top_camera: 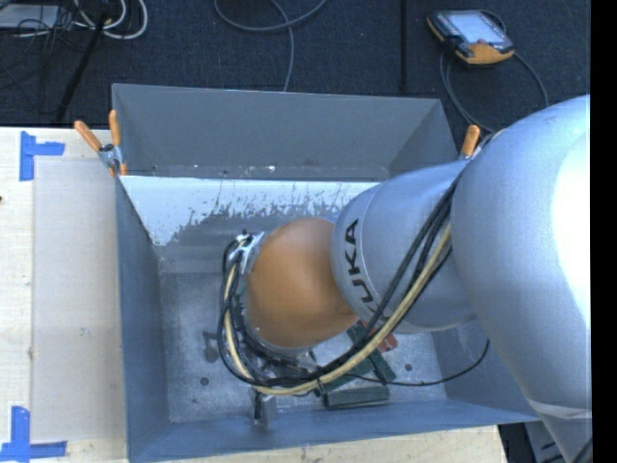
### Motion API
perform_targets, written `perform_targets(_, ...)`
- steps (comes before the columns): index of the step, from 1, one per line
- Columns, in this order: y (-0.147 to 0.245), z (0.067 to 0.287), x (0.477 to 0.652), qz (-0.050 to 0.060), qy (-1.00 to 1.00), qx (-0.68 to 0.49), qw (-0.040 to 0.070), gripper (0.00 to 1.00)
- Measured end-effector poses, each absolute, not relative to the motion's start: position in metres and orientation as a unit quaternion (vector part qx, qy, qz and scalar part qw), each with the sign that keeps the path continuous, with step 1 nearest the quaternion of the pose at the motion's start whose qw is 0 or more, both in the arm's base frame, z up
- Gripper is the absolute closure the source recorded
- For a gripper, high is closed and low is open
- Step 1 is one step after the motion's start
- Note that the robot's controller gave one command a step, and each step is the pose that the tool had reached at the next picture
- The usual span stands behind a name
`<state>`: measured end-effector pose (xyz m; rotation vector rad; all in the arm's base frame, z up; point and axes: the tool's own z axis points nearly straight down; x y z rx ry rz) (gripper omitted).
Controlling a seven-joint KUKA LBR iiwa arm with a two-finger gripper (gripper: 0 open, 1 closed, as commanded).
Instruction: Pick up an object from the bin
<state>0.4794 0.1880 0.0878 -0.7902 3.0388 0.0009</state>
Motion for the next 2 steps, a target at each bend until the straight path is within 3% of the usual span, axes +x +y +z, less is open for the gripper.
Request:
perform_targets(1,0.177,0.086,0.482,0.001,0.959,-0.284,0.001,0.00)
perform_targets(2,0.129,0.077,0.482,0.001,0.959,-0.282,0.004,0.00)
